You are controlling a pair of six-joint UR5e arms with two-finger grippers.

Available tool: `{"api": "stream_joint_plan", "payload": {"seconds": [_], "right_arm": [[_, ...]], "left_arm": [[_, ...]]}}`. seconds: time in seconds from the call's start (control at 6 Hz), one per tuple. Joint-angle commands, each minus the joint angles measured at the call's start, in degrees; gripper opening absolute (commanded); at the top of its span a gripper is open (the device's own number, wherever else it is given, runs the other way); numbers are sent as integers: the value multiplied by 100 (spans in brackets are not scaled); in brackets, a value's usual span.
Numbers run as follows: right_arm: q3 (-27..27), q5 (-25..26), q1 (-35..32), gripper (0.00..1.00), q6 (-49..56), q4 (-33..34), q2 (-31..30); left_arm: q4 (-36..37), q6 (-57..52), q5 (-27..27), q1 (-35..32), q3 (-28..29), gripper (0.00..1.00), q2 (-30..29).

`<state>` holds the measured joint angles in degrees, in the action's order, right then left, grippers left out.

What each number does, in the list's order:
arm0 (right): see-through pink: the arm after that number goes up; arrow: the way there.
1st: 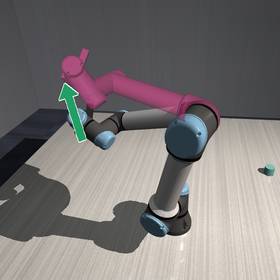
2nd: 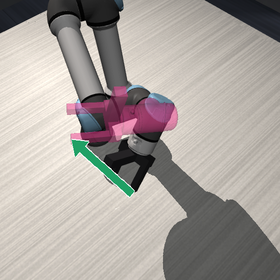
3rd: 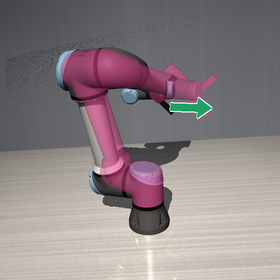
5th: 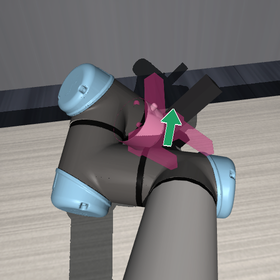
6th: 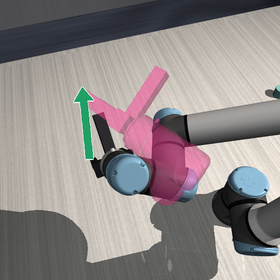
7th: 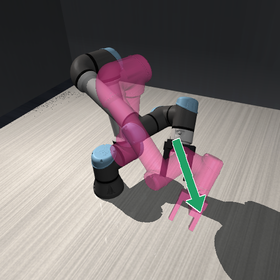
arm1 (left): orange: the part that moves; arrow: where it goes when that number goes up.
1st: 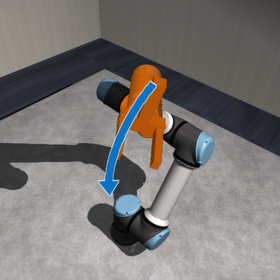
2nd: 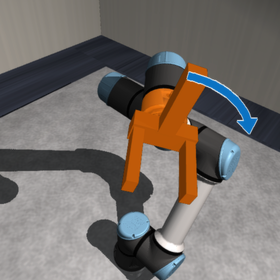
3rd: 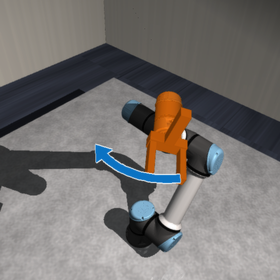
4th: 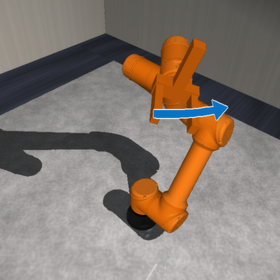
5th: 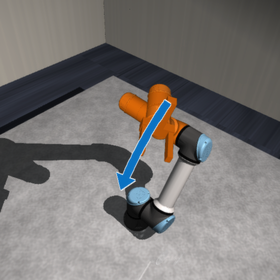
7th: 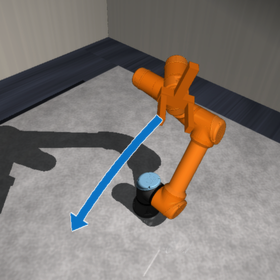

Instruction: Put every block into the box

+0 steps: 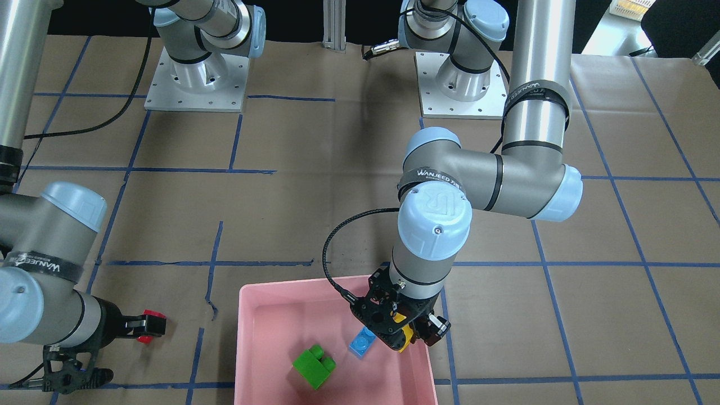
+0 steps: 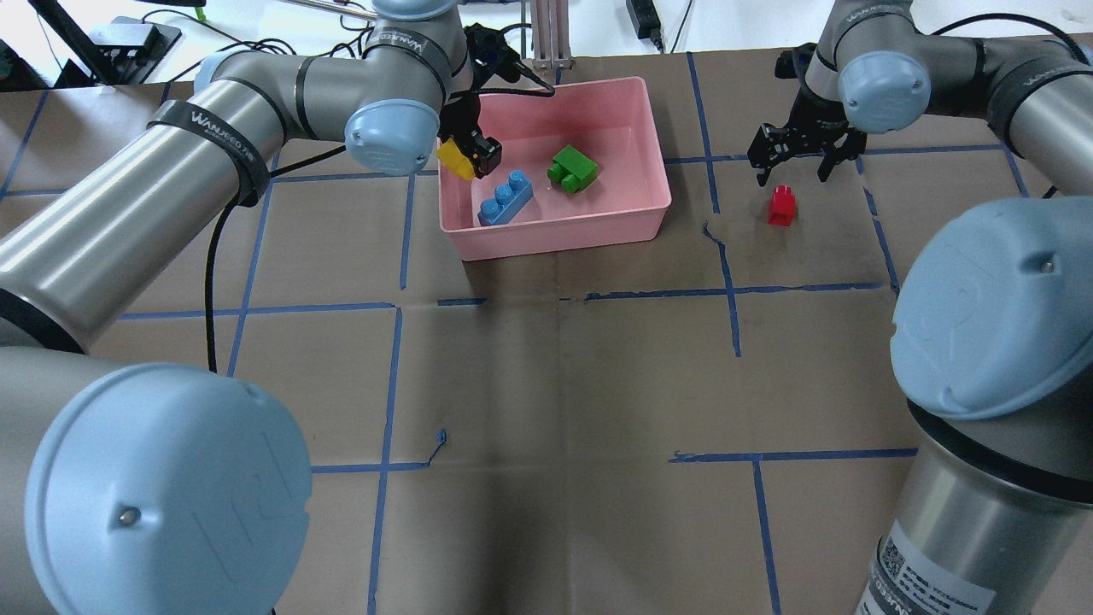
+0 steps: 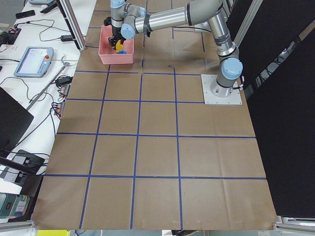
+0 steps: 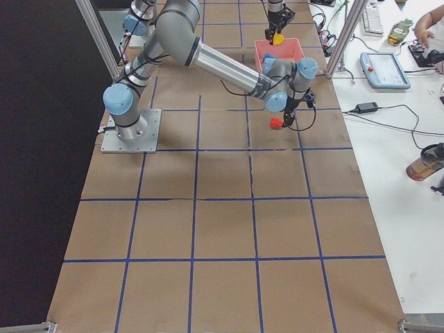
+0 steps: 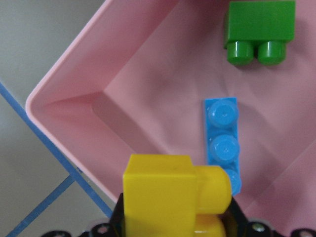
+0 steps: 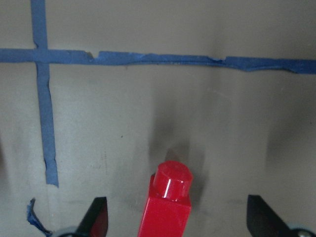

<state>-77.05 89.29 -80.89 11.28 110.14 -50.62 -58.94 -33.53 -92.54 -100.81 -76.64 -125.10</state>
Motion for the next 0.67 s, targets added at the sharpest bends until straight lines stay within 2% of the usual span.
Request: {"api": "stream_joint_plan", "payload": {"seconds": [0.0, 0.17, 0.33, 0.5], "right_arm": [[-178, 1, 12, 76, -65, -2, 61], [-196, 1, 12, 64, -21, 7, 52], [-179, 10, 3, 49, 6, 7, 44], [-100, 88, 3, 39, 23, 16, 35]], "left_arm": [[-29, 30, -10, -79, 0, 98, 20], [-482, 56, 7, -105, -17, 98, 334], [-1070, 370, -1, -62, -174, 98, 876], [-1302, 991, -1, -9, -471, 98, 1326]]}}
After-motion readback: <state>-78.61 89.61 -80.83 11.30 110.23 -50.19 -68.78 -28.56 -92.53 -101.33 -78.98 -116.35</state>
